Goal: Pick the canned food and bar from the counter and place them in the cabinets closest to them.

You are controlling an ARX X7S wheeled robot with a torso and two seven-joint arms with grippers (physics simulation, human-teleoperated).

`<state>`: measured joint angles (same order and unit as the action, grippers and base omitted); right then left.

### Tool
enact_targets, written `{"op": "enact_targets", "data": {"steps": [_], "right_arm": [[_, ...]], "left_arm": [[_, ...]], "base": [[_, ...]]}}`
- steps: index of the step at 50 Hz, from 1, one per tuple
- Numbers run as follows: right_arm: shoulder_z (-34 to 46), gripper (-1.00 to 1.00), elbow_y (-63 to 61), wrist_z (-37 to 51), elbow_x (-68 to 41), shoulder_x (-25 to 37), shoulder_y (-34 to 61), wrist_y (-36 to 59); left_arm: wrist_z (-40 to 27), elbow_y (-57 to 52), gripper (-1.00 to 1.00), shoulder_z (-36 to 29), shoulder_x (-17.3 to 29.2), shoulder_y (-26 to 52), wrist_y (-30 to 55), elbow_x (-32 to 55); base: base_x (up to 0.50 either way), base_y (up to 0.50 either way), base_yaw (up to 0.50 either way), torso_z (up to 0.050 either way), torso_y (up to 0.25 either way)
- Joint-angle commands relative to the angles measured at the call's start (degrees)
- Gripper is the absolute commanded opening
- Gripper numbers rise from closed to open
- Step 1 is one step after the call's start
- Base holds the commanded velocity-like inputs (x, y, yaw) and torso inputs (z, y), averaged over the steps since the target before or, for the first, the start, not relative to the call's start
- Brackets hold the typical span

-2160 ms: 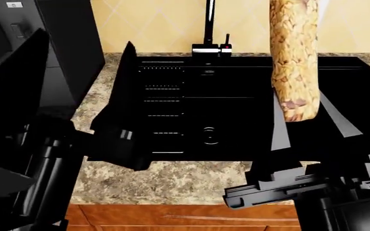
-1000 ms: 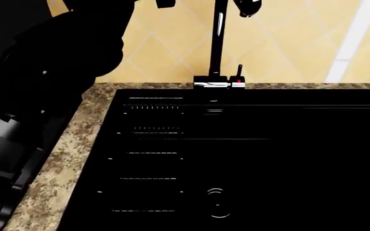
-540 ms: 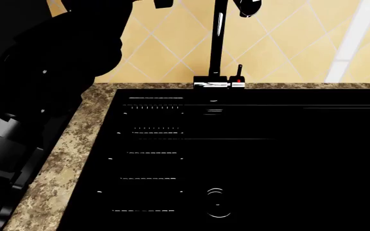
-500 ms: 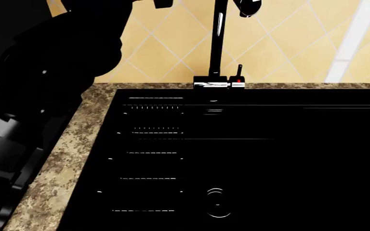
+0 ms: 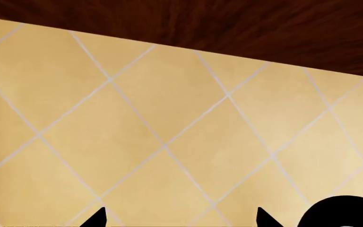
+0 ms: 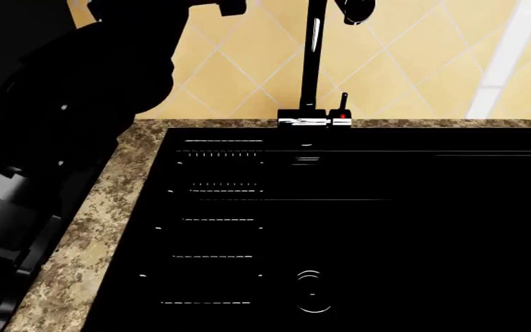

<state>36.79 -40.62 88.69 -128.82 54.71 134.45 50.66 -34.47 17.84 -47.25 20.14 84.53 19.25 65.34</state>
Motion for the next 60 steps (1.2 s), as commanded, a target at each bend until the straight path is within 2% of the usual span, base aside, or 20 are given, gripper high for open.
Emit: {"op": "enact_targets", "data": {"steps": [1,14,24,33,42,60], "right_arm": [[-4.2,-1.0,11.8,1.3,-2.0,-6.5,0.5,7.5],[-5.7,-1.0,39.5,1.3,-0.9,-18.7,0.5,21.3],[-18.2,-1.0,58.3,1.3,13.3,-30.2,0.6,39.3],[-15.0,-1.0,67.1,1.3,13.6,-32.3,0.6,39.3],[-5.5,-1.0,77.5,0.9,8.5,-30.7,0.5,39.3],[5.8,-1.0,80.1,-13.3,16.1,-27.9,-0.4,38.6]], "left_arm": [[-0.2,-0.3,1.0,0.1,0.2,-0.3,0.0,0.1],[-0.3,-0.8,1.0,0.5,0.6,-0.4,0.1,0.7],[-0.4,-1.3,1.0,0.6,0.9,-0.4,0.2,0.9],[-0.2,-1.4,1.0,0.6,1.0,-0.6,0.2,0.9],[-0.1,-1.5,1.0,0.4,1.3,-0.5,0.3,0.5],[0.0,-1.2,1.0,0.3,1.2,-0.9,0.0,0.2]], "base": [[0.0,0.0,0.0,0.0,0.0],[0.0,0.0,0.0,0.0,0.0],[0.0,0.0,0.0,0.0,0.0],[0.0,0.0,0.0,0.0,0.0],[0.0,0.0,0.0,0.0,0.0],[0.0,0.0,0.0,0.0,0.0]]}}
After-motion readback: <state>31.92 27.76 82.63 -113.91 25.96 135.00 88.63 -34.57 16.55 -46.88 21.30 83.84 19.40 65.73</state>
